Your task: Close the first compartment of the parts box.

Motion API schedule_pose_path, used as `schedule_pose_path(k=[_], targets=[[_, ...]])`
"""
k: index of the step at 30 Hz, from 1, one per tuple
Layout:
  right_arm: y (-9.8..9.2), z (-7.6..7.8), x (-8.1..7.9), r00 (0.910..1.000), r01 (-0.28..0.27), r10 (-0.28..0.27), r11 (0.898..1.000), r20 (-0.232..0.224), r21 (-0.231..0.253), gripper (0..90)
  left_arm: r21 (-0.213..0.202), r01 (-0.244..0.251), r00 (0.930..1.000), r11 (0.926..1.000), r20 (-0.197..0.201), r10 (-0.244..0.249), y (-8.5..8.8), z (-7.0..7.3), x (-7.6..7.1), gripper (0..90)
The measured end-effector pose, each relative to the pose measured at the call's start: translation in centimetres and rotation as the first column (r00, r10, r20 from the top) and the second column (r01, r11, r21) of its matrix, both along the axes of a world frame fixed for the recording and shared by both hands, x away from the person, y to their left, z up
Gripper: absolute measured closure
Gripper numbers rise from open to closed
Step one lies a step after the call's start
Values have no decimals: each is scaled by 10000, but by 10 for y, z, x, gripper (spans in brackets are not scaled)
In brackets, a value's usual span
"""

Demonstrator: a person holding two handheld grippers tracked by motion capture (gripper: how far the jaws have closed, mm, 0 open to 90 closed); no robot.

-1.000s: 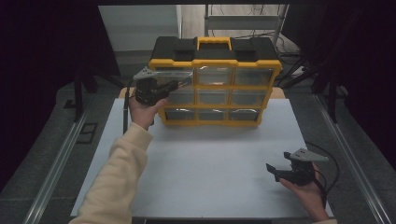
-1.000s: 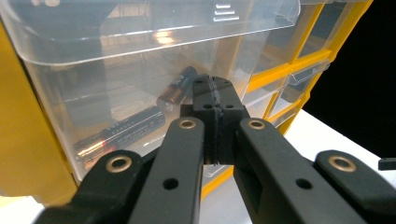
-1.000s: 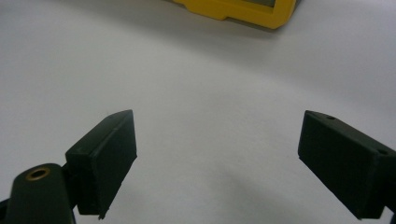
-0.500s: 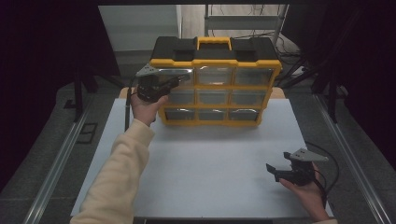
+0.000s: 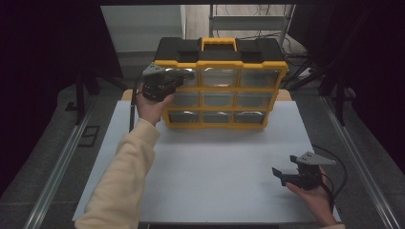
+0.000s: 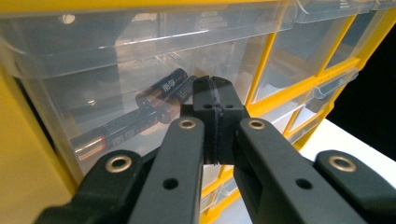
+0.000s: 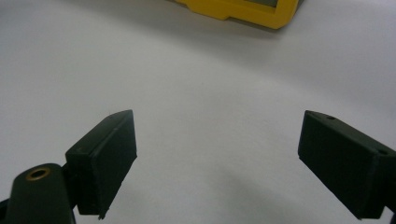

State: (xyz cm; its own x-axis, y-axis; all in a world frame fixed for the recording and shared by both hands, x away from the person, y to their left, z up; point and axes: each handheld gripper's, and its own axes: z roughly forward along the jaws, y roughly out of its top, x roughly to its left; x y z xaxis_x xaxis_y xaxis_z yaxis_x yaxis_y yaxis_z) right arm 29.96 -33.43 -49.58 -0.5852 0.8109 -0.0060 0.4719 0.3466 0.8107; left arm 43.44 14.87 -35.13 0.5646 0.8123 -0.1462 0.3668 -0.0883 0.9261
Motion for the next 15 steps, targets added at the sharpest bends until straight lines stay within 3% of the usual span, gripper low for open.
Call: schedule_pose_path(k=[8, 15], targets=[[0, 1, 0, 10000, -16, 16, 10000, 31, 4, 120, 102, -20, 10000, 9999, -45, 21, 0, 0, 0, 900], [0, 0, 0, 10000, -21, 21, 10000, 14, 11, 120, 111, 290, 9996, 9995, 18, -290, 4, -3, -14, 900]])
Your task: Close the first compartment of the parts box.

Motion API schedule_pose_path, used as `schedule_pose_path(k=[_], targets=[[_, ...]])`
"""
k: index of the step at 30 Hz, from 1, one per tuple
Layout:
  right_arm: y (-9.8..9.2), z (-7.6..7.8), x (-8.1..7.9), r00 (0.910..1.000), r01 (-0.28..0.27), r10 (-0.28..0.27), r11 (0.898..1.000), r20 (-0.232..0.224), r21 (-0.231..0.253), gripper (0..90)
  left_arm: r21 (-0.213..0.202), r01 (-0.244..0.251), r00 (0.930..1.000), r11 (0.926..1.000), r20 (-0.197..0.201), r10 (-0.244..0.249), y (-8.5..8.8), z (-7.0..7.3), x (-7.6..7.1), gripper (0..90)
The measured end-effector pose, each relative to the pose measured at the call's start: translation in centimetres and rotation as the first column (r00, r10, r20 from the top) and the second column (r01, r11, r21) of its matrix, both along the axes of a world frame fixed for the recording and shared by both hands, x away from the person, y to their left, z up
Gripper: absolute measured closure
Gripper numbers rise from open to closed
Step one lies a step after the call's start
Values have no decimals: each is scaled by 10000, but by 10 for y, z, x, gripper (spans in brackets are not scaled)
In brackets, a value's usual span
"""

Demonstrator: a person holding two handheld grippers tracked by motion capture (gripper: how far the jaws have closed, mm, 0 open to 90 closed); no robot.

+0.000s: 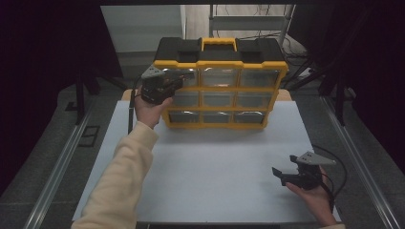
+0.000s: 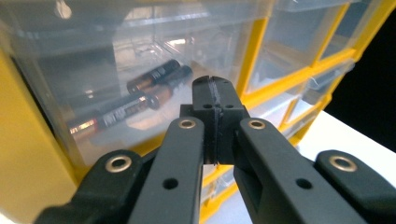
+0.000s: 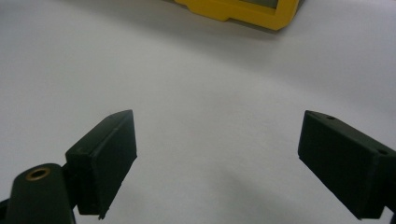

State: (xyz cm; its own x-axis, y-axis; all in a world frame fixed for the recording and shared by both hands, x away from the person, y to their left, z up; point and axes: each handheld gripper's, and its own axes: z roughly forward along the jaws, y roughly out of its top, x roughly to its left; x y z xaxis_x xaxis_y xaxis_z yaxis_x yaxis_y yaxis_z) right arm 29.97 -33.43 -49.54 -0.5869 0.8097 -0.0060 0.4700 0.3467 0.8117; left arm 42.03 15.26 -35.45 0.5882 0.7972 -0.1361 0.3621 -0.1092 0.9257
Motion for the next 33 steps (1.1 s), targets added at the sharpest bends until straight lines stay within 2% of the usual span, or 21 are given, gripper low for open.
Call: schedule_pose_path(k=[4, 12, 23, 25, 26, 27, 29, 31, 33], targets=[[1, 0, 0, 10000, -36, 36, 10000, 4, -6, 120, -31, 141, 9999, 9999, 67, -140, 5, -3, -11, 900], [3, 1, 1, 10000, -73, 73, 10000, 27, -21, 120, 201, 445, 9986, 9988, 267, -450, 13, -14, -40, 900], [6, 1, 3, 9999, -145, 145, 9999, 23, -15, 120, 207, 921, 9957, 9955, 45, -922, 26, -36, -73, 881], [6, 1, 3, 9999, -154, 154, 9999, 22, -5, 120, 181, 970, 9953, 9951, 6, -970, 28, -41, -80, 825], [6, 1, 3, 9999, -155, 155, 9999, 16, 2, 120, 125, 863, 9963, 9962, 19, -864, 30, -45, -84, 769], [6, 1, 3, 9999, -169, 169, 9999, 31, 1, 120, 67, 768, 9970, 9970, -11, -768, 30, -47, -86, 658], [6, 1, 3, 9999, -167, 167, 9999, 13, -7, 120, -11, 684, 9972, 9977, -315, -684, 33, -52, -90, 519], [6, 0, 4, 9998, -178, 178, 9998, 16, -2, 120, 115, 798, 9949, 9967, -636, -789, 34, -58, -93, 420], [6, 0, 4, 9998, -175, 175, 9998, 2, 5, 120, 337, 926, 9931, 9951, -755, -899, 34, -65, -97, 361]])
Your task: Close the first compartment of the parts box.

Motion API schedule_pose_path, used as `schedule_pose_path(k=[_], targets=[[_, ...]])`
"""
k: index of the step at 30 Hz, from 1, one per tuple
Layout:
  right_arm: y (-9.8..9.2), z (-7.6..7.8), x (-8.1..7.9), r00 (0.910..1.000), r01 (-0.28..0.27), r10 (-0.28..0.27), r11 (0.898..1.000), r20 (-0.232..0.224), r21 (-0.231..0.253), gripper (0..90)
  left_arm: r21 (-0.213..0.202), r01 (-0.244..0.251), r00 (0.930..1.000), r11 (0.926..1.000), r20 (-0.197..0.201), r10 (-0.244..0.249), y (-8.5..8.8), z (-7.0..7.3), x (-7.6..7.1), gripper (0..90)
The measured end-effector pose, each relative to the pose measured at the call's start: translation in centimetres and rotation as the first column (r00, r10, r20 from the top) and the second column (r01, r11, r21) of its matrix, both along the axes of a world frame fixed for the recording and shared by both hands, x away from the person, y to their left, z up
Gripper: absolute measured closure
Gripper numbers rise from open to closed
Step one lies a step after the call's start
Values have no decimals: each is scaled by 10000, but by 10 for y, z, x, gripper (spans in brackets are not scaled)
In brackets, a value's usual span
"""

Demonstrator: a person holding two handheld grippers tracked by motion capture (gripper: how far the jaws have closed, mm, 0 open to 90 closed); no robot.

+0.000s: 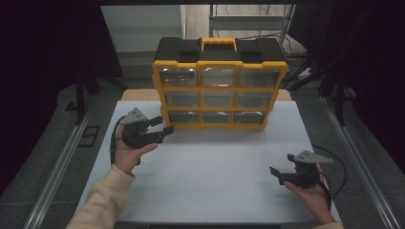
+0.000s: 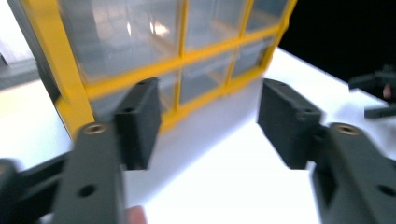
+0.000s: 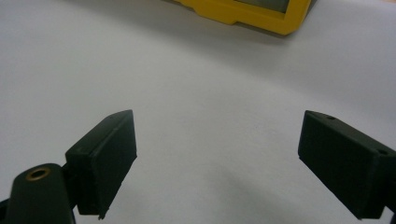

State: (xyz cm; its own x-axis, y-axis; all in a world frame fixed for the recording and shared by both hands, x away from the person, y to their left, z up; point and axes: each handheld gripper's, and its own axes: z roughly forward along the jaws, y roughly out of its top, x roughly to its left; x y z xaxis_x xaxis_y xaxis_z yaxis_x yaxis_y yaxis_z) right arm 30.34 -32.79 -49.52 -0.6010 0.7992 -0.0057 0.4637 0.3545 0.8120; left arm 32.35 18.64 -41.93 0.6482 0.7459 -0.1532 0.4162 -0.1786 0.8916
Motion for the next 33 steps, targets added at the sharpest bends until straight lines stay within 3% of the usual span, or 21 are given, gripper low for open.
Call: schedule_pose_path(k=[6, 9, 16, 21, 33], targets=[[-1, 0, 0, 10000, -7, 7, 10000, 37, 55, 118, 490, 94, 9999, 9988, -58, -91, 3, -20, -15, 287], [-2, -1, 1, 10000, -24, 25, 9998, -38, 209, 116, 773, 61, 9995, 9970, -300, -38, 7, -35, -21, 276], [-3, -1, 2, 10000, -63, 65, 9996, -66, 274, 116, 1244, -469, 9975, 9911, -469, 531, 24, -65, -41, 256], [-3, -3, 3, 9999, -61, 65, 9997, -157, 223, 116, 1091, -873, 9955, 9902, -259, 906, 32, -67, -48, 255], [-5, -2, 5, 9999, -111, 113, 9995, -52, 311, 116, 1201, -635, 9967, 9907, -417, 689, 30, -73, -45, 255]])
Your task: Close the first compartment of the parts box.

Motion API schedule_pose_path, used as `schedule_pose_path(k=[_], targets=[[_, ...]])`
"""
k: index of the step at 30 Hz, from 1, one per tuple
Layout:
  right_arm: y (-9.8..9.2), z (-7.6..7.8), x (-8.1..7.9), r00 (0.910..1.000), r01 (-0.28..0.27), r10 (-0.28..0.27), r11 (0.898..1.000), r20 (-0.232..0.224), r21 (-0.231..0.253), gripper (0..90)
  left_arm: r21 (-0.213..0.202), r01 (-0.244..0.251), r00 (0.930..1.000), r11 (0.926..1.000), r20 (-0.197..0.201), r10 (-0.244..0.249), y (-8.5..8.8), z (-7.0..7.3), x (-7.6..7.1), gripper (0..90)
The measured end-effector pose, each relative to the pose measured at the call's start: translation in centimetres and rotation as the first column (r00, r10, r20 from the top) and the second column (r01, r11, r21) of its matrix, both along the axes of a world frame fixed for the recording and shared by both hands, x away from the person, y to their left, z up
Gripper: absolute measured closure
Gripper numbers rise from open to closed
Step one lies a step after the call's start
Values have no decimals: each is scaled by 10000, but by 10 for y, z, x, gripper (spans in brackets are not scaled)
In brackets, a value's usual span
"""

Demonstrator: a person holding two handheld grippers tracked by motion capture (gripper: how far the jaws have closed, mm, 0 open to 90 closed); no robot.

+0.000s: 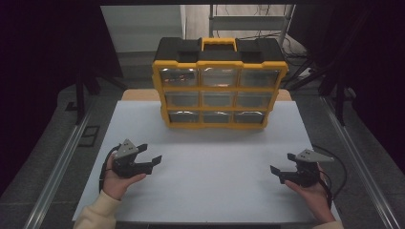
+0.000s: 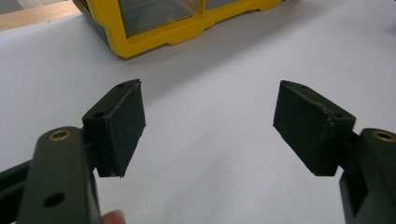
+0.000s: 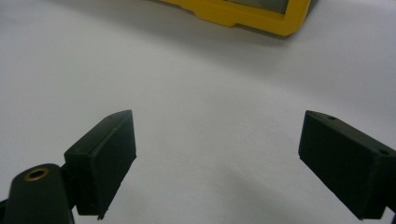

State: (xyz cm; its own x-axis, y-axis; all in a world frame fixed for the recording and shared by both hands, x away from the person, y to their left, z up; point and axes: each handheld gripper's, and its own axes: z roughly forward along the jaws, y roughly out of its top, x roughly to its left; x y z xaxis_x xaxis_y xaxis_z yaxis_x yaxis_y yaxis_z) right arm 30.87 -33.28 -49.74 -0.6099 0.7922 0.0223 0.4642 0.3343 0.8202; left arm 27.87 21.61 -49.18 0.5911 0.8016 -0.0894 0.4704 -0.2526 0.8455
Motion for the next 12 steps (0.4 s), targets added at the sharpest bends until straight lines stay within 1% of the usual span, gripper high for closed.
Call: schedule_pose_path(k=[6, 12], targets=[[0, 1, -1, 9999, -103, 103, 9999, 76, 29, 116, -120, 52, 10000, 9999, -47, -53, 0, 0, 0, 252], [0, 1, -1, 9999, -144, 144, 9999, 74, -10, 115, -119, 59, 9999, 9999, -84, -60, 0, -1, 1, 246]])
